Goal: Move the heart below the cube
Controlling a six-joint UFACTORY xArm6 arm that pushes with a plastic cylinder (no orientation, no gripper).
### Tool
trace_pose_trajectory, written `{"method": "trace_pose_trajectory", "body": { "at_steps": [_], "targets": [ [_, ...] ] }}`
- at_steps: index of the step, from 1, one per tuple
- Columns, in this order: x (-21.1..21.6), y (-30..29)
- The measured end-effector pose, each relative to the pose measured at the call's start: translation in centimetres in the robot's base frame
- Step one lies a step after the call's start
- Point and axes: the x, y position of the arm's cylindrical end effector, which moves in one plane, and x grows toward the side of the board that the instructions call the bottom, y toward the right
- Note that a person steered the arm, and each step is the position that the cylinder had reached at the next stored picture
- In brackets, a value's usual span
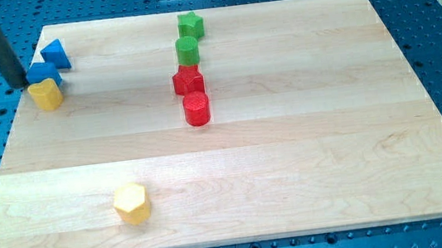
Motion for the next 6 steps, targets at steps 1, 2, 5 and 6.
{"method": "trace_pose_trajectory", "body": {
  "at_steps": [1,2,5,6],
  "targets": [
    [4.1,0.0],
    [9.0,1.9],
    [1.8,9.9],
    [1.4,8.2]
  ]
}}
